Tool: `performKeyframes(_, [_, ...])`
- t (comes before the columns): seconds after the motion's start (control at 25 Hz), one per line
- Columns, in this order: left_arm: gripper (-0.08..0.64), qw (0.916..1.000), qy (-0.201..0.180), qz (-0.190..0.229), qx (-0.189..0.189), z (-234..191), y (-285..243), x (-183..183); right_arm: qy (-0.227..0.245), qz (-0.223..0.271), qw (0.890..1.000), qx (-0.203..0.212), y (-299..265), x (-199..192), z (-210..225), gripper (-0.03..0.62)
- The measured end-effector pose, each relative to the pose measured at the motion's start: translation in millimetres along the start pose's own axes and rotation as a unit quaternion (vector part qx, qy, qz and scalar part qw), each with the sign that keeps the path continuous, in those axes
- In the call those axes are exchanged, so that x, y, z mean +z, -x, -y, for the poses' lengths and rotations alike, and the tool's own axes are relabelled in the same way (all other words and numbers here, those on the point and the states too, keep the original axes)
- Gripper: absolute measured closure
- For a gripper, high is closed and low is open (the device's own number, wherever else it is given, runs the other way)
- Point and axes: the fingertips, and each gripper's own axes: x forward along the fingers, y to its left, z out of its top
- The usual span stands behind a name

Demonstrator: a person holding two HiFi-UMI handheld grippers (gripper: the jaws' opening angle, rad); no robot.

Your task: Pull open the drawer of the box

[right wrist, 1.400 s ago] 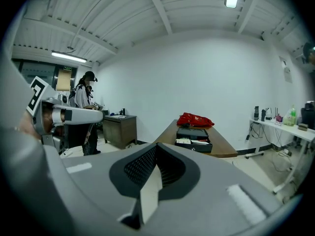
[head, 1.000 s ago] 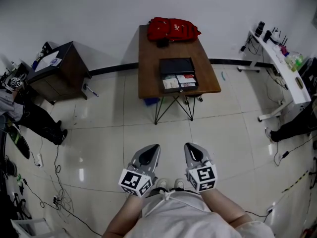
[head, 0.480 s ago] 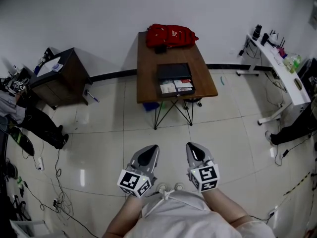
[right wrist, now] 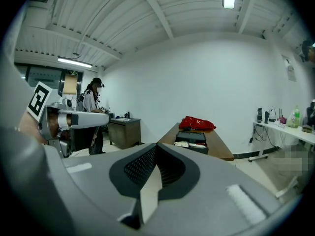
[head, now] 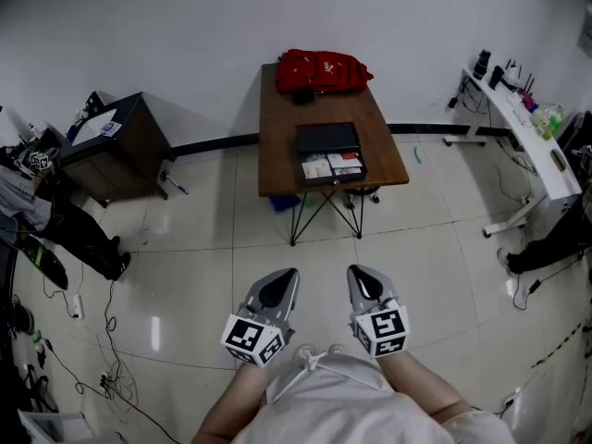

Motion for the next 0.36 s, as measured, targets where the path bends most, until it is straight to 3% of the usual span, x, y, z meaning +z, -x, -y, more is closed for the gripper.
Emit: performKeyframes(0.36, [0.554, 1.0, -0.002, -0.002, -0.006, -1.2, -3.9, -2.1, 0.011, -0.008, 1.0, 0.003, -6.3, -4.8, 0.4, 0.588])
